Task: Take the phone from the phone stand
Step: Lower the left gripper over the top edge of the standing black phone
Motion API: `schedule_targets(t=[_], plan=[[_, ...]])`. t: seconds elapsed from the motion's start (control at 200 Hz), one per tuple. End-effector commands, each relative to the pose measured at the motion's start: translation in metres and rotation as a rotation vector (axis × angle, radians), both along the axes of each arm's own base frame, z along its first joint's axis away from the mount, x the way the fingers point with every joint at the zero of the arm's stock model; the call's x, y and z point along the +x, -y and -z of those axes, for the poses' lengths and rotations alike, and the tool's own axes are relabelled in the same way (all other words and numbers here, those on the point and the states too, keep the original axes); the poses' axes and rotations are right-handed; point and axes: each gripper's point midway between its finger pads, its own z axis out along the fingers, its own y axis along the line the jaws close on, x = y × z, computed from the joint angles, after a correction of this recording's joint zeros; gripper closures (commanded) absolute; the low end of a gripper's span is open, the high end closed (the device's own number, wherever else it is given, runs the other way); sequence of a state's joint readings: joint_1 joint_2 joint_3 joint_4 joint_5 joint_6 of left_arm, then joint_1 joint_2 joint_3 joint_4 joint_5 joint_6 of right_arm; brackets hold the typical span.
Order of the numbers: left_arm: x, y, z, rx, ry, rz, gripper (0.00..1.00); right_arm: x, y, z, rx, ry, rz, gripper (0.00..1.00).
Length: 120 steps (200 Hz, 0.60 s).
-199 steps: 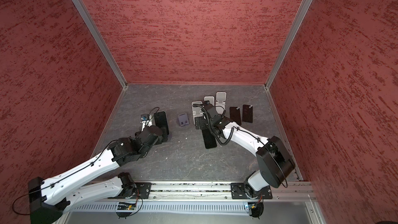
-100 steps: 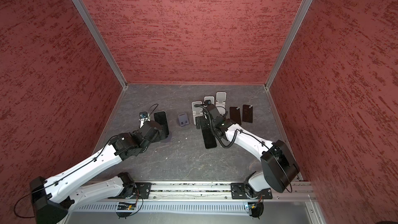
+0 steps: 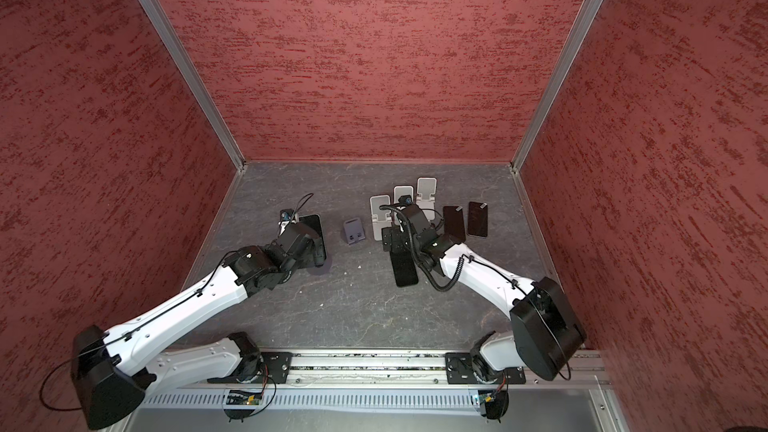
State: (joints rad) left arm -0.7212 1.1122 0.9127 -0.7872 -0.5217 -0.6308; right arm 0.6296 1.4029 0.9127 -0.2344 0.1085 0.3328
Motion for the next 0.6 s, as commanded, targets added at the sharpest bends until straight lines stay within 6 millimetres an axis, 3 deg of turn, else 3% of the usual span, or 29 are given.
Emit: schedule_targets(t=[0.0, 0.596], plan=[[0.012, 0.007, -0.008, -0.013, 0.024, 0.022, 0.00, 0.002, 0.006, -0.005, 0.005, 0.030, 0.022, 0.01], [0.047, 0.006, 0.021, -0.010, -0.016, -0.009, 0.00, 0.001, 0.010, 0.005, 0.005, 0.008, 0.029, 0.01]])
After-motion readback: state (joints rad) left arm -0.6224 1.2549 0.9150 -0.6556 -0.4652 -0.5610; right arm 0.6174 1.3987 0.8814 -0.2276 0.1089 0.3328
